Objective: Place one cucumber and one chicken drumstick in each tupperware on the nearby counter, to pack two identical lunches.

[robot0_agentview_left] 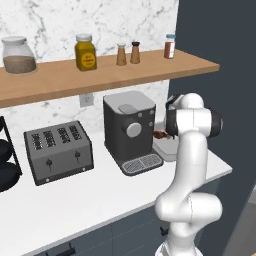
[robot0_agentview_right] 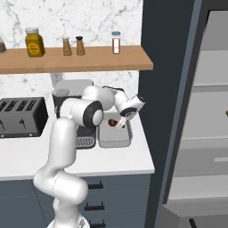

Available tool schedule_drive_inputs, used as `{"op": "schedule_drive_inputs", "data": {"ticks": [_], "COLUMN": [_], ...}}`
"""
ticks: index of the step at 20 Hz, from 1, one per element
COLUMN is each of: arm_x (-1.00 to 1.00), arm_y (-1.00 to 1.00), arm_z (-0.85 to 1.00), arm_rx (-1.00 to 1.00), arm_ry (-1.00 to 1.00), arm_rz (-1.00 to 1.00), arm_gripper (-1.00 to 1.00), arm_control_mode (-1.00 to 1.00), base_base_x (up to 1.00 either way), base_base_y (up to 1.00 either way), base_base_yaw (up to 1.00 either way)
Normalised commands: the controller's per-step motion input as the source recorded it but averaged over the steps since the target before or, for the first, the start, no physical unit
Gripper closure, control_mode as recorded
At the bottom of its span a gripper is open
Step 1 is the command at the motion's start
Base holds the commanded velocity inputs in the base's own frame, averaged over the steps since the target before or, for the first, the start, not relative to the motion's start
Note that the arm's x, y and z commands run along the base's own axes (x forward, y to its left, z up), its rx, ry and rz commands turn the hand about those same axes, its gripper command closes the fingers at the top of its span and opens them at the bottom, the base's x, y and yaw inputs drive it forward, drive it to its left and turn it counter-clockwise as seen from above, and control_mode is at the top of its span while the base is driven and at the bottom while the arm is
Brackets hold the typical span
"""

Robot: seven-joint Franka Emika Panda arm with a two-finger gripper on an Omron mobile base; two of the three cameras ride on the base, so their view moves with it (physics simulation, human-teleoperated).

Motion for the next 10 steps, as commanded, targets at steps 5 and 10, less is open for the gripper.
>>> {"op": "schedule_drive_inputs", "data": {"ticks": [5,10], "arm_x": [-0.09,-0.52], "arm_y": [0.05,0.00], "arm_z": [0.00,0.06], "arm_rx": [0.00,0.00], "arm_ry": [0.00,0.00], "arm_rz": [-0.01,-0.03], "arm_gripper": [-1.00,-1.00], "arm_control_mode": [-1.00,-1.00], "base_base_x": [0.00,0.00], "base_base_y": [0.00,0.00], "base_base_yaw": [0.00,0.00]}}
